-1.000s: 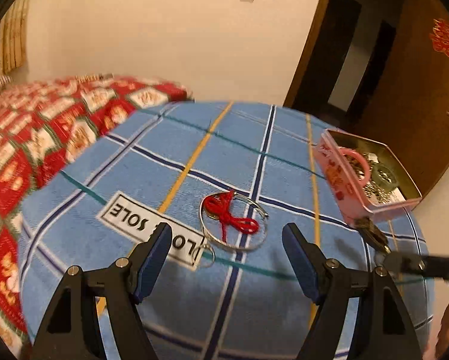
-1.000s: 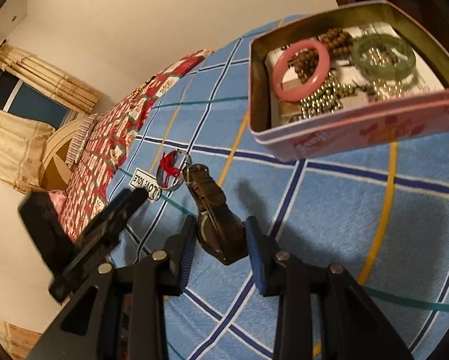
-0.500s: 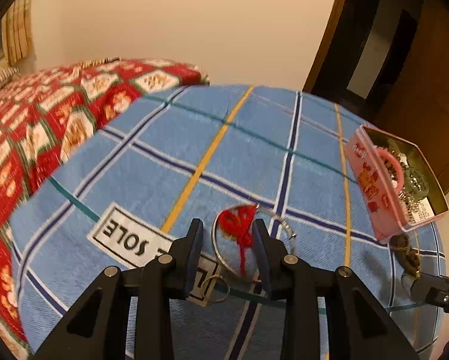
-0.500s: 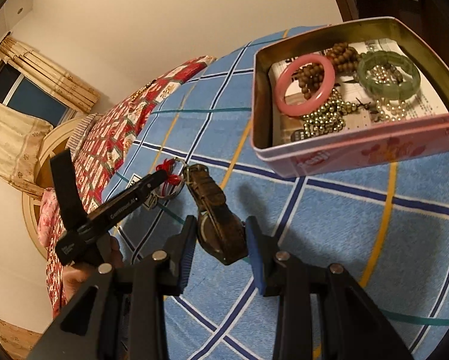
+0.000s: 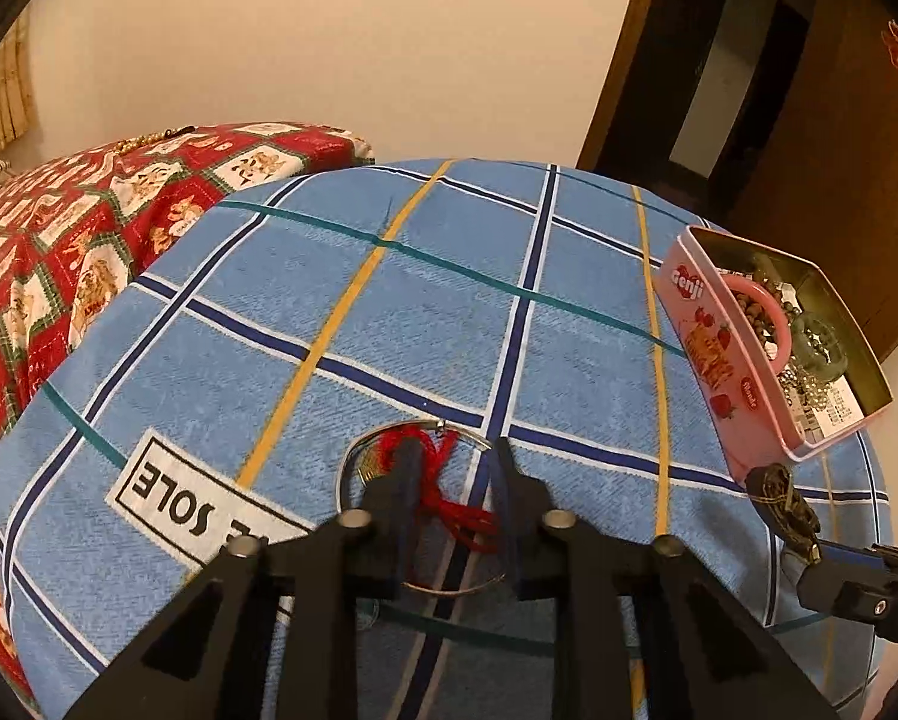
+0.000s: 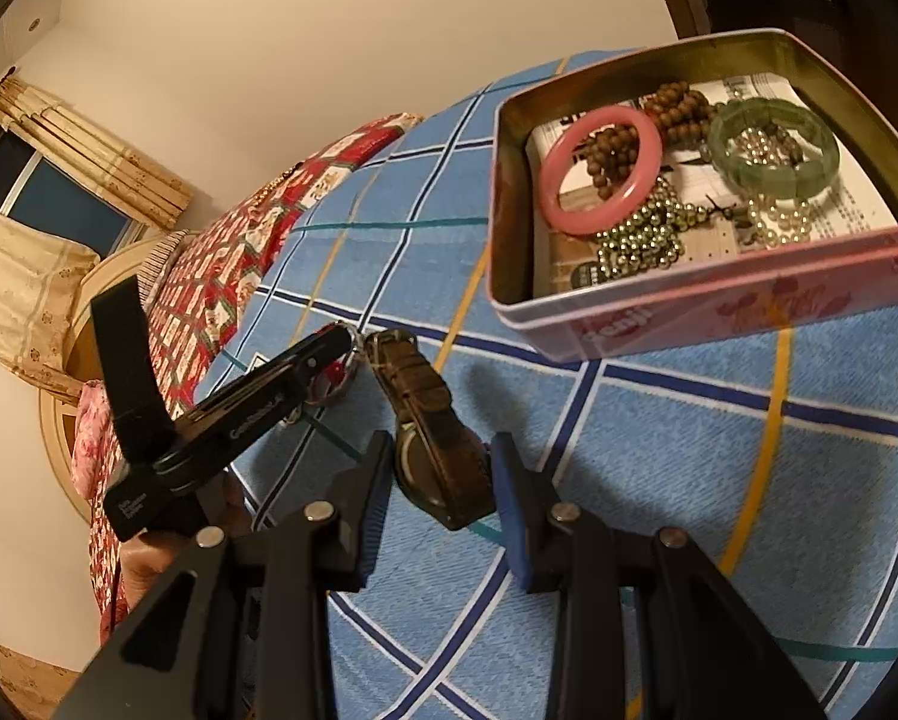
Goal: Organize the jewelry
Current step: 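Grasp the red-string keyring with the left gripper while the right gripper holds the watch, then carry the watch and red keyring over the pink tin and open both grippers, then withdraw both grippers from the tin toward the silver bangle and tag, then grasp the silver bangle with the right gripper while the left gripper grasps the LOVE SOLE tag ring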
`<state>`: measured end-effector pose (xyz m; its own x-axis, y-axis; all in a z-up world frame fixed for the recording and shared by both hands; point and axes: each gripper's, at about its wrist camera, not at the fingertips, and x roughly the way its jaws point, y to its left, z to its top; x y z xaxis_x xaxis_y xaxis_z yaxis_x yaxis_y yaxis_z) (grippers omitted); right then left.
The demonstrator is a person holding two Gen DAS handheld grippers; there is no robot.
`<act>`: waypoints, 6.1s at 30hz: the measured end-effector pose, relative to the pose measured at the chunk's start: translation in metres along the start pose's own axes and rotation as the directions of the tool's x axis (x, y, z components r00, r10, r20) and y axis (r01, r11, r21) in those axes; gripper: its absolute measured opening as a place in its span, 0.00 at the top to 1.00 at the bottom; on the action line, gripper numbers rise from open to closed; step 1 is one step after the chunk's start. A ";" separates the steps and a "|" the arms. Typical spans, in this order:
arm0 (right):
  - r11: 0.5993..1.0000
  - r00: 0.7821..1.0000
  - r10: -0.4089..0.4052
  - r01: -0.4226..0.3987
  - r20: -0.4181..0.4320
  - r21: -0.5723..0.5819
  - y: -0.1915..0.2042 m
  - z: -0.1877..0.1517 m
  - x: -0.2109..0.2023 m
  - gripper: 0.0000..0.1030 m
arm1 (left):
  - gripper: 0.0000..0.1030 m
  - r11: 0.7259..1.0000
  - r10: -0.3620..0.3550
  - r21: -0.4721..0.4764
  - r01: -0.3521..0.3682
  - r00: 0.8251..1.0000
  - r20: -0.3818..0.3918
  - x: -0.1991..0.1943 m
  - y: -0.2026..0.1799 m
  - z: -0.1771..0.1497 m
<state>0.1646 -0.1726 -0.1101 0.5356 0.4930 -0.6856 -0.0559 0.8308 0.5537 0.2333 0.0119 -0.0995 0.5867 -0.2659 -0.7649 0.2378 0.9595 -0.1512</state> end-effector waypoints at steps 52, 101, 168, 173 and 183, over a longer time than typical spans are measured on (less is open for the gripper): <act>0.994 0.972 -0.081 0.096 0.222 -0.058 0.012 0.019 -0.057 0.65 | 1.00 0.973 -0.224 0.122 0.198 0.940 0.257 -0.129 -0.033 0.008; 0.914 0.721 -0.400 0.359 0.566 0.189 -0.071 0.023 -0.077 0.10 | 0.30 0.981 -0.112 0.172 0.086 0.982 0.149 -0.062 -0.098 -0.039; 0.883 0.959 -0.212 0.271 0.190 -0.383 0.070 -0.006 0.065 0.37 | 0.26 0.997 0.072 -0.007 -0.071 0.990 0.119 -0.088 0.045 -0.076; 0.892 0.943 -0.212 0.294 0.255 -0.342 0.064 -0.013 0.047 0.37 | 0.37 0.999 0.018 0.036 -0.022 0.994 0.107 -0.066 0.030 -0.043; 0.900 0.953 -0.205 0.274 0.224 -0.341 0.063 -0.011 0.053 0.37 | 0.73 0.998 0.004 0.058 -0.003 1.000 -0.017 -0.027 0.021 -0.038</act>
<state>0.1804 -0.0909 -0.1164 0.7105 0.2416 -0.6610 -0.1907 0.9702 0.1496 0.1933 0.0432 -0.1056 0.5745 -0.2601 -0.7761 0.2802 0.9534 -0.1121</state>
